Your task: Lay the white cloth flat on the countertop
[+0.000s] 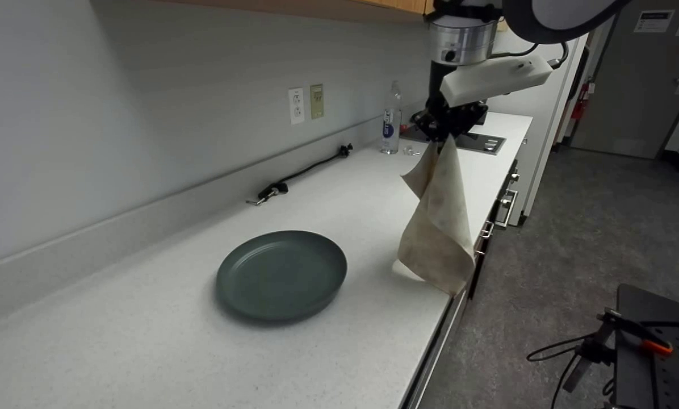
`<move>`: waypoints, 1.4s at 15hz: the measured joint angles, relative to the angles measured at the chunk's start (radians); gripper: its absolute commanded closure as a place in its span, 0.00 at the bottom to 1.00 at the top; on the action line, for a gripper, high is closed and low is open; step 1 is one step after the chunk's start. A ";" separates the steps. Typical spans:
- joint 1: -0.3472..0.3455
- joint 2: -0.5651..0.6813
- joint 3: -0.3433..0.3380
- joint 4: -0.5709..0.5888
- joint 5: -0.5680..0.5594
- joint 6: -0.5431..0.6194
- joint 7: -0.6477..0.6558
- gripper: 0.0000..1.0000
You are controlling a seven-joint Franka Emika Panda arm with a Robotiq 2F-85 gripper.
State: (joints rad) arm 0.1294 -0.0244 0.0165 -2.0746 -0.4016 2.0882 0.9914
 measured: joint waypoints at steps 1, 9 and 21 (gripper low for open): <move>-0.008 0.003 0.000 0.000 0.000 0.012 0.001 1.00; -0.076 0.010 -0.006 0.026 -0.020 0.180 0.026 1.00; -0.092 0.163 -0.038 0.143 -0.178 0.464 0.188 1.00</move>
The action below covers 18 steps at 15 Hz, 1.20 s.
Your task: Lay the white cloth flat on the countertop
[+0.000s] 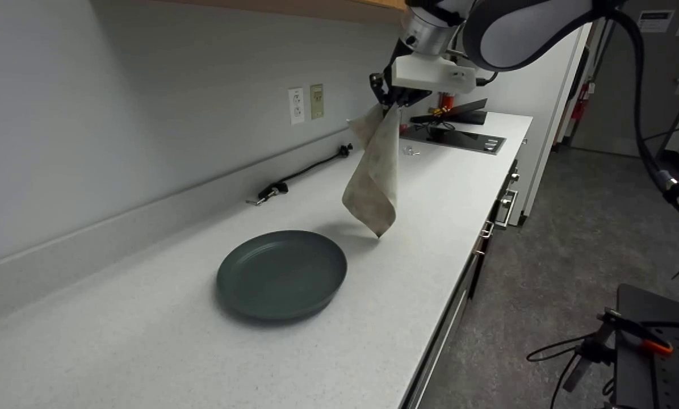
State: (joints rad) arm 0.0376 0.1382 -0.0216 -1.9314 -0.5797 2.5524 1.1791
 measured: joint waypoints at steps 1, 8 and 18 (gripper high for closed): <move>-0.001 0.005 -0.016 0.000 0.000 0.010 0.012 1.00; -0.048 0.008 -0.120 -0.087 0.025 0.024 0.086 1.00; -0.075 0.002 -0.147 -0.273 0.175 0.024 0.132 1.00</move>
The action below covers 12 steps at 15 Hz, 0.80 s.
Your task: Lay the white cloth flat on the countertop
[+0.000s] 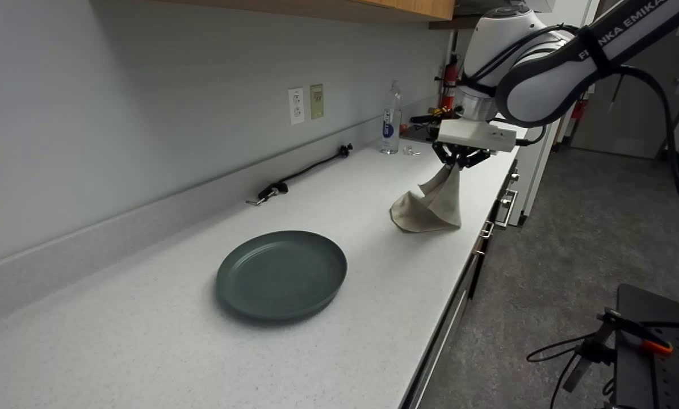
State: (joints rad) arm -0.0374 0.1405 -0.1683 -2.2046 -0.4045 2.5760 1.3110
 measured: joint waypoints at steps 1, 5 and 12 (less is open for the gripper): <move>0.000 -0.001 -0.010 -0.012 -0.014 0.000 0.029 1.00; -0.009 -0.012 -0.064 -0.052 -0.087 -0.003 0.128 1.00; -0.026 -0.014 -0.076 -0.067 -0.098 -0.003 0.147 0.65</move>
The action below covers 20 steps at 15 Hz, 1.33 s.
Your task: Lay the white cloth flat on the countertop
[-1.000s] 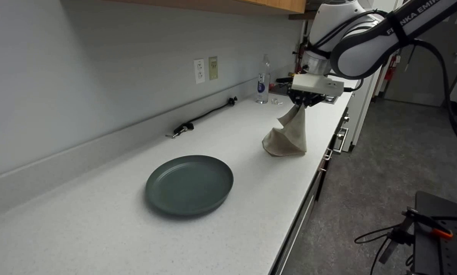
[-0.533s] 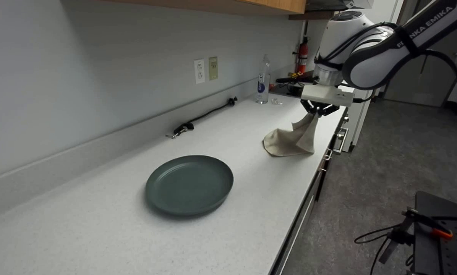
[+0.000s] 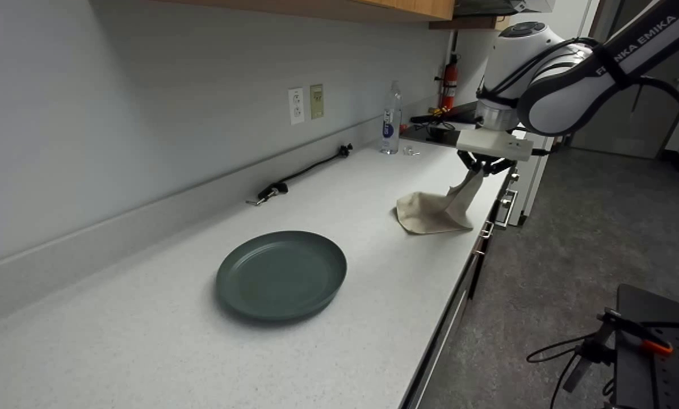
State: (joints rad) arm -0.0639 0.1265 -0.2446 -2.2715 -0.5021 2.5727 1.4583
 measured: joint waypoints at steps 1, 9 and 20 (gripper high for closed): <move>0.000 0.000 0.001 0.001 -0.001 0.000 0.000 0.58; 0.015 -0.022 0.031 0.044 -0.164 -0.038 0.082 0.00; 0.016 0.025 0.119 0.129 0.192 0.034 -0.192 0.65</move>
State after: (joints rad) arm -0.0477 0.1514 -0.1256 -2.1430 -0.3105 2.6069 1.2668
